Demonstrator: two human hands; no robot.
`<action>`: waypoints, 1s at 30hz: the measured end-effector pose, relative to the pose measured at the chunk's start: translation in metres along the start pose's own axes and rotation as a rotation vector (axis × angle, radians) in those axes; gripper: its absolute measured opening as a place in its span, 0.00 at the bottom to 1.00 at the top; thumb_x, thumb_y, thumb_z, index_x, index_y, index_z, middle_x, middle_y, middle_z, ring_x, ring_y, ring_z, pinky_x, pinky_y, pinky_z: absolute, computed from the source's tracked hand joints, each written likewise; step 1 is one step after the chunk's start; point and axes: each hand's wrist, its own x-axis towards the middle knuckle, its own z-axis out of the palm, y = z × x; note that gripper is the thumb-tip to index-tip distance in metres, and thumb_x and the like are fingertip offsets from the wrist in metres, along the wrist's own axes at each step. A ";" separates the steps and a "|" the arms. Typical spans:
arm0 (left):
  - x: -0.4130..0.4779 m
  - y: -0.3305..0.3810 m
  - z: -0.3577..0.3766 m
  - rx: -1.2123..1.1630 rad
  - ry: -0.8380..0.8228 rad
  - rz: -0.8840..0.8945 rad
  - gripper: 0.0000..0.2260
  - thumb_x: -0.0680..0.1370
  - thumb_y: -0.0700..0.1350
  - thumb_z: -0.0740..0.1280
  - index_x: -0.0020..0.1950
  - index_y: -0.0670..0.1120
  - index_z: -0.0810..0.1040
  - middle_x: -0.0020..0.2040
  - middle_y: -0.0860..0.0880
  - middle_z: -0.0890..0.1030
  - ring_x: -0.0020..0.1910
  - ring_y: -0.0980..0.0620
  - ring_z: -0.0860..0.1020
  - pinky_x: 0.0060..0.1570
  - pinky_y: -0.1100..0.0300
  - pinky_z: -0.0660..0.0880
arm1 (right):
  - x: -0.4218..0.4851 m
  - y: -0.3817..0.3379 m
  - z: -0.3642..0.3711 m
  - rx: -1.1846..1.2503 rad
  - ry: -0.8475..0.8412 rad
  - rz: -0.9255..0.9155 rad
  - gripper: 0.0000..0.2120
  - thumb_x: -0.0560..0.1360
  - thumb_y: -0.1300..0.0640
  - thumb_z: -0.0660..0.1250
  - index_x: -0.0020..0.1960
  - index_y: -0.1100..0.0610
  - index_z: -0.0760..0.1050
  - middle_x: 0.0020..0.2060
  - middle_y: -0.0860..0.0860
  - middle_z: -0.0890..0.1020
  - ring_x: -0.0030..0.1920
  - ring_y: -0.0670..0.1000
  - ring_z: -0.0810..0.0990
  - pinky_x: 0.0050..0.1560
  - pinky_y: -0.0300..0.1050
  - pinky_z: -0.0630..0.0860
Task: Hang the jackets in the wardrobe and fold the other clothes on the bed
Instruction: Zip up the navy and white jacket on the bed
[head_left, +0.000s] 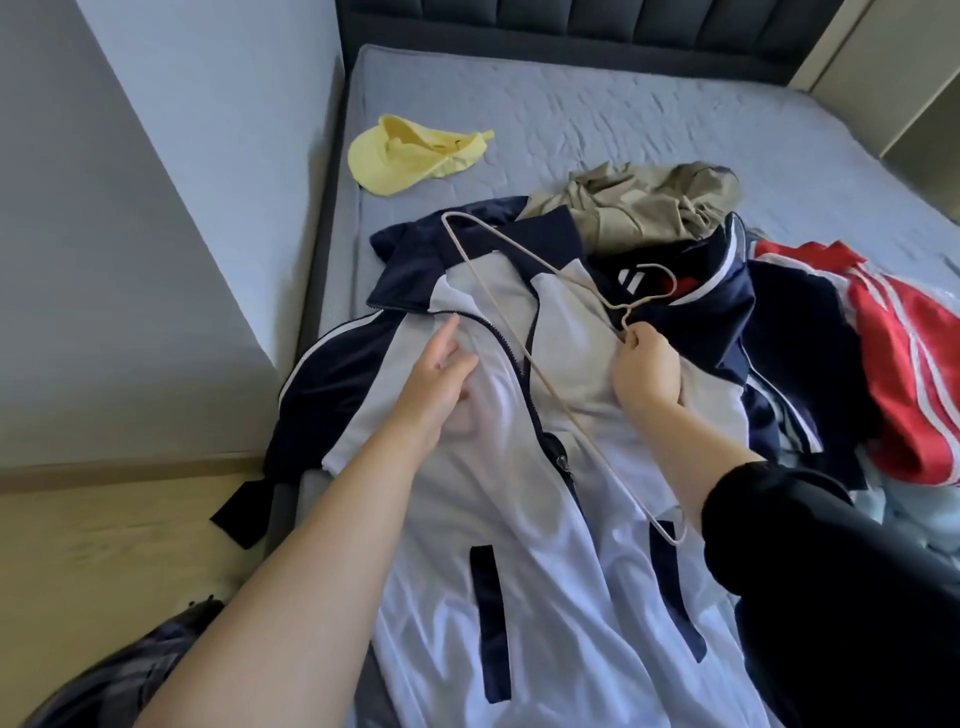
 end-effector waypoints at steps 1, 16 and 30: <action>0.006 0.003 -0.001 -0.025 -0.015 -0.003 0.24 0.80 0.44 0.61 0.74 0.59 0.62 0.67 0.52 0.68 0.65 0.50 0.73 0.64 0.52 0.71 | -0.002 0.001 0.003 -0.039 0.005 -0.009 0.10 0.79 0.60 0.53 0.52 0.58 0.72 0.44 0.57 0.79 0.45 0.59 0.75 0.45 0.47 0.70; 0.040 0.020 -0.044 -0.721 -0.090 -0.155 0.11 0.81 0.45 0.59 0.62 0.46 0.74 0.57 0.47 0.75 0.57 0.47 0.75 0.55 0.52 0.72 | -0.020 -0.007 0.014 -0.349 -0.034 -0.066 0.19 0.77 0.66 0.55 0.67 0.57 0.65 0.54 0.60 0.79 0.51 0.62 0.79 0.49 0.52 0.77; -0.014 0.039 -0.092 -0.810 0.225 -0.094 0.16 0.82 0.43 0.56 0.61 0.33 0.73 0.56 0.35 0.80 0.55 0.40 0.80 0.58 0.48 0.75 | -0.016 -0.052 -0.020 0.017 0.279 -0.307 0.16 0.69 0.70 0.57 0.51 0.59 0.78 0.44 0.54 0.80 0.44 0.58 0.75 0.40 0.44 0.62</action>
